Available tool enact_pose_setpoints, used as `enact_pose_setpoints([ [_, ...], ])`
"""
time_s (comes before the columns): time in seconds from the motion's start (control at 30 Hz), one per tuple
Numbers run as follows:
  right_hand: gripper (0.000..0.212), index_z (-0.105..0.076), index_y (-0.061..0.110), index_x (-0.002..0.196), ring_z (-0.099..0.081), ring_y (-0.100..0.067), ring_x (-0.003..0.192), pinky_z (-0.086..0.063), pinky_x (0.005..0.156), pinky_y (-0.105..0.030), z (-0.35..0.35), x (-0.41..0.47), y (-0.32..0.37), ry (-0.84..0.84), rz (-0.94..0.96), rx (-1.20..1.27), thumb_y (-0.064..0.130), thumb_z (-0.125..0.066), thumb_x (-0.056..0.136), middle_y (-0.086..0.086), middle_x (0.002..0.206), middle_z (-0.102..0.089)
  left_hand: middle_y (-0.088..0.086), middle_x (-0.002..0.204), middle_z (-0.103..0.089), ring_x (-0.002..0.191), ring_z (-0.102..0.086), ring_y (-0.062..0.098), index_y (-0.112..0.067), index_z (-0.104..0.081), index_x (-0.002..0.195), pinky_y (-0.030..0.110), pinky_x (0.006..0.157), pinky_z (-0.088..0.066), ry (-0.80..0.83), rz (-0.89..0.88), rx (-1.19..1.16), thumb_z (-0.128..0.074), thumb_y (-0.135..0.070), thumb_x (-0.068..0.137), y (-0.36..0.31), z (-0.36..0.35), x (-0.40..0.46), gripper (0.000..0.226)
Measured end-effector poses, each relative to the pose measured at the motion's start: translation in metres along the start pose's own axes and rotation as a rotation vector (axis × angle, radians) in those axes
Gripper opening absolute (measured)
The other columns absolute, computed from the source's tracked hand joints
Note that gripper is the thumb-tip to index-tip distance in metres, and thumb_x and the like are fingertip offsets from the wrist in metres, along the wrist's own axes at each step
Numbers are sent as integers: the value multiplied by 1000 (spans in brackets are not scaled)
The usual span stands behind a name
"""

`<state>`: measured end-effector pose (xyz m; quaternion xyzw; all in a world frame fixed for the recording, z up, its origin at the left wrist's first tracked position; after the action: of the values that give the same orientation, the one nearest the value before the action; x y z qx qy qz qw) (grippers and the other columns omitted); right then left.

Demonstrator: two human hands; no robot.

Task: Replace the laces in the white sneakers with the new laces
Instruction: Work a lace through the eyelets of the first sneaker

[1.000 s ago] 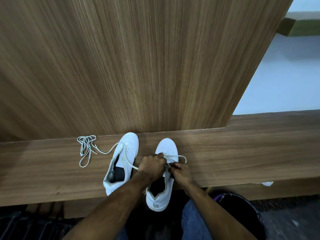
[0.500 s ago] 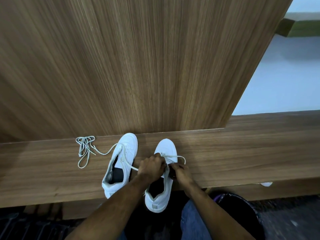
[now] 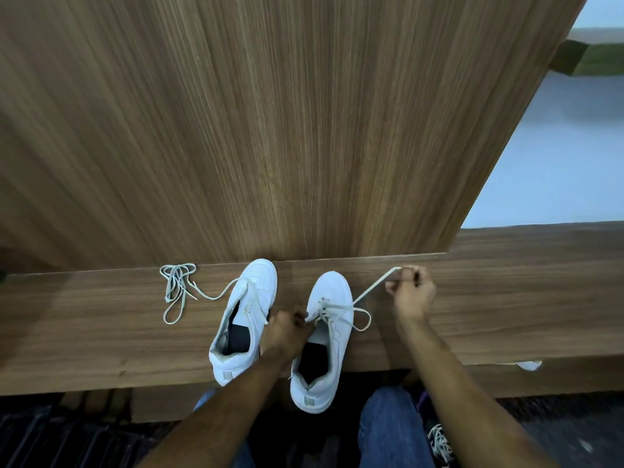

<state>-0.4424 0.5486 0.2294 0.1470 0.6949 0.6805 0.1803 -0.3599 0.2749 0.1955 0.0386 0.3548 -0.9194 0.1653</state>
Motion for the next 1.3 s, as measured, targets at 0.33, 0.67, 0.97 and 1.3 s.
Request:
enact_pose_setpoints([
  [0.33, 22, -69, 22, 105, -62, -17, 93, -46, 79, -27, -63, -76, -34, 727, 301, -921, 19, -61, 85, 4, 107, -60, 4, 83, -70, 83, -66, 27, -21, -69, 75, 36, 74, -54, 27, 54, 46, -63, -46, 80, -2, -1, 3, 26],
  [0.67, 16, -69, 26, 82, -68, -28, 80, -54, 75, -39, -36, -29, 9, 252, 206, -533, 22, -53, 85, -6, 84, -73, 7, 87, -71, 86, -65, 30, -16, -71, 81, 30, 72, -49, -18, 95, -16, -63, -39, 83, 2, 3, -2, 25],
  [0.97, 38, -55, 23, 128, -56, -34, 113, -46, 88, -38, -29, -16, 4, 444, 244, -1028, 25, -58, 90, -6, 130, -53, -3, 86, -73, 86, -67, 22, -25, -73, 81, 29, 74, -52, -30, 77, -22, -65, -37, 81, 1, 2, -2, 15],
  [1.3, 20, -68, 22, 96, -64, -28, 97, -48, 76, -33, -79, -84, -39, 718, 365, -1069, 23, -49, 90, -3, 105, -68, 1, 86, -73, 85, -66, 24, -21, -74, 82, 29, 73, -51, -48, 68, 9, -63, -37, 82, 3, 2, 1, 19],
])
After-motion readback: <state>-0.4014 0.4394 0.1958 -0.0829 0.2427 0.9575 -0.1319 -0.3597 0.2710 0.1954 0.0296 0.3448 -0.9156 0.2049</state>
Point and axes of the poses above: each hand's wrist, its own x-axis towards the middle knuckle, its own z-axis out of the back of the hand, y = z × x, the point moved 9 cm from there along x, towards the middle knuckle
